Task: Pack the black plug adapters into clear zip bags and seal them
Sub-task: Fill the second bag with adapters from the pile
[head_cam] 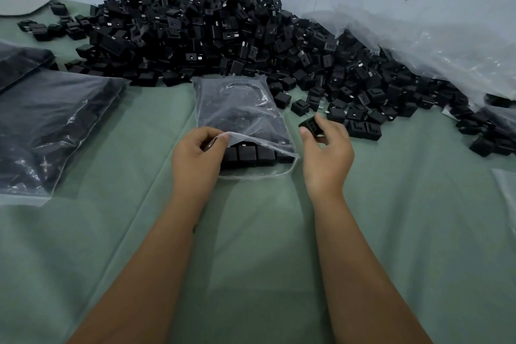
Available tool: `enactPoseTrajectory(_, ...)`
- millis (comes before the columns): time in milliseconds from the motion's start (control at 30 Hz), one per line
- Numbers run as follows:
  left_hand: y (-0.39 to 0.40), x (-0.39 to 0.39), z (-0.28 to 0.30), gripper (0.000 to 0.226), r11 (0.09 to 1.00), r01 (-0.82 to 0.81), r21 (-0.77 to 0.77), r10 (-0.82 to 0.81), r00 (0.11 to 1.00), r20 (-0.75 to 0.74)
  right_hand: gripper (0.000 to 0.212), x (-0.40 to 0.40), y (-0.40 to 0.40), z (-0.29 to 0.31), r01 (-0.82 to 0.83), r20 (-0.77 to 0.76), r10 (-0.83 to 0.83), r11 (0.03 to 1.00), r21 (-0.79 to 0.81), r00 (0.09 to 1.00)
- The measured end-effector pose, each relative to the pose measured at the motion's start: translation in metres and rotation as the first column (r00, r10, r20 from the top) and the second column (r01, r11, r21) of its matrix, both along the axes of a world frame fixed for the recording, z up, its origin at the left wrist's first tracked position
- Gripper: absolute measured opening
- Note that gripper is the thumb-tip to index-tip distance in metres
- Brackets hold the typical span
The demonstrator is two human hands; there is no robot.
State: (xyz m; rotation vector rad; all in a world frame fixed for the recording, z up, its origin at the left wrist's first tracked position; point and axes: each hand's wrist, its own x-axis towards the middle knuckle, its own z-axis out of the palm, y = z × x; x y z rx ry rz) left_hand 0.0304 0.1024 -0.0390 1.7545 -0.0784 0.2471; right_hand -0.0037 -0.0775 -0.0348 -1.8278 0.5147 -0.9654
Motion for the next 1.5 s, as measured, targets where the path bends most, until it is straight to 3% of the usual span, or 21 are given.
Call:
enactPoseTrajectory(100,0.0,0.001,0.001,0.014,1.0,-0.001,-0.007,0.001,1.0,-0.003,0.03,-0.01,0.025,0.004,-0.012,0.132,0.043,0.972,-0.234,0.99)
enactPoseTrajectory(200,-0.001,0.001,0.001,0.012,1.0,-0.007,0.005,0.007,1.0,0.002,0.026,-0.02,0.053,0.003,-0.084,0.156,0.178,0.877,-0.474,0.972)
enactPoseTrajectory(300,0.0,0.0,0.002,0.01,1.0,-0.013,0.008,0.013,1.0,0.016,0.022,-0.025,0.074,-0.001,-0.212,0.048,0.315,0.734,-0.645,0.948)
enactPoseTrajectory(400,0.0,-0.002,0.003,0.01,1.0,0.004,-0.022,-0.004,1.0,0.024,0.02,-0.021,0.079,-0.002,-0.253,-0.09,0.277,0.635,-0.73,0.956)
enactPoseTrajectory(600,0.0,-0.004,0.005,0.01,0.997,0.025,-0.067,-0.022,0.999,0.042,0.02,-0.018,0.073,-0.004,-0.252,-0.152,0.214,0.582,-0.773,0.965)
enactPoseTrajectory(733,-0.001,-0.004,0.004,0.012,0.998,0.022,-0.063,-0.016,0.996,0.092,0.017,-0.015,0.073,0.001,-0.202,-0.186,0.097,0.677,-0.708,0.978)
enactPoseTrajectory(800,0.0,-0.005,0.003,0.011,0.999,0.009,-0.035,-0.005,0.991,0.137,0.014,-0.017,0.072,-0.001,-0.136,-0.156,0.018,0.594,-0.793,0.988)
enactPoseTrajectory(867,-0.001,-0.005,0.001,0.01,1.0,-0.007,0.009,0.005,0.98,0.199,0.029,-0.021,0.071,-0.003,-0.204,-0.232,0.015,0.532,-0.822,0.973)
enactPoseTrajectory(1033,-0.001,-0.005,-0.001,0.006,0.994,-0.043,0.103,0.007,0.946,0.324,0.037,-0.025,0.084,0.0,-0.332,-0.417,-0.007,0.592,-0.734,0.909)
enactPoseTrajectory(1167,-0.001,-0.005,-0.002,0.007,0.99,-0.065,0.128,0.013,0.928,0.371,0.043,-0.027,0.087,-0.002,-0.434,-0.514,0.056,0.618,-0.656,0.856)
enactPoseTrajectory(1300,-0.001,-0.005,-0.001,0.007,0.988,-0.065,0.139,0.008,0.926,0.378,0.033,-0.026,0.079,0.001,-0.432,-0.443,0.174,0.684,-0.589,0.879)
enactPoseTrajectory(1500,-0.001,-0.005,0.001,0.006,0.989,-0.075,0.131,0.021,0.929,0.369,0.019,-0.024,0.078,-0.001,-0.472,-0.409,0.271,0.692,-0.546,0.871)
